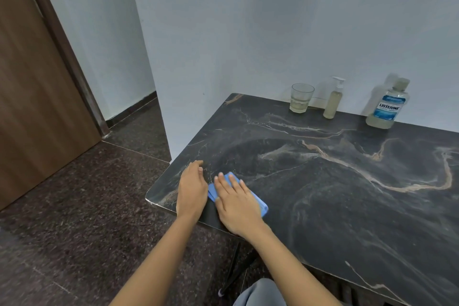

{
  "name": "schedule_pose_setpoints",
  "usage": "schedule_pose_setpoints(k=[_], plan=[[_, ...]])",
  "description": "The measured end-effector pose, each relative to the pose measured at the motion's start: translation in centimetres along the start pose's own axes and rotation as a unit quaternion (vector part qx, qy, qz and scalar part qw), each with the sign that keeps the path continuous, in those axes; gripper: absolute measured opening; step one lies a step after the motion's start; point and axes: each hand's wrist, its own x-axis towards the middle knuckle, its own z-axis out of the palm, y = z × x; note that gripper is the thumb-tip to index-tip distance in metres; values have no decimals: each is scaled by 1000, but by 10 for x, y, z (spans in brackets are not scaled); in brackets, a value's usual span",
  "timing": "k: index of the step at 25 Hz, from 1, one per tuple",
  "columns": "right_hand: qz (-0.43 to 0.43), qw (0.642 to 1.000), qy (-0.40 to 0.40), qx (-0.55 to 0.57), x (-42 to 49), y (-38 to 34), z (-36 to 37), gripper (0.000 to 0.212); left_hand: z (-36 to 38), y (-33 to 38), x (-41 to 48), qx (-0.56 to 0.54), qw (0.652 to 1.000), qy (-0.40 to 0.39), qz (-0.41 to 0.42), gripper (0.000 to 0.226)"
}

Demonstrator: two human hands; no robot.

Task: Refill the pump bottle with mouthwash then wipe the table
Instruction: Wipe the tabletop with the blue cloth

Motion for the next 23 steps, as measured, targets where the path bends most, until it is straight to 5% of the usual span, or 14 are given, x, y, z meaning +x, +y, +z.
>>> schedule_pose_setpoints(k=[2,10,16,23], plan=[[9,1000,-19,5,48,3,-1,56,1,-2,1,8,1000,-2,4,33],[179,982,53,-4,142,123,-41,54,4,-6,2,105,992,-24,58,32],[323,945,57,1,21,235,-74,53,1,0,0,117,990,-24,78,32],[300,952,60,-29,-114,142,-40,55,-1,5,0,80,996,-28,36,33]])
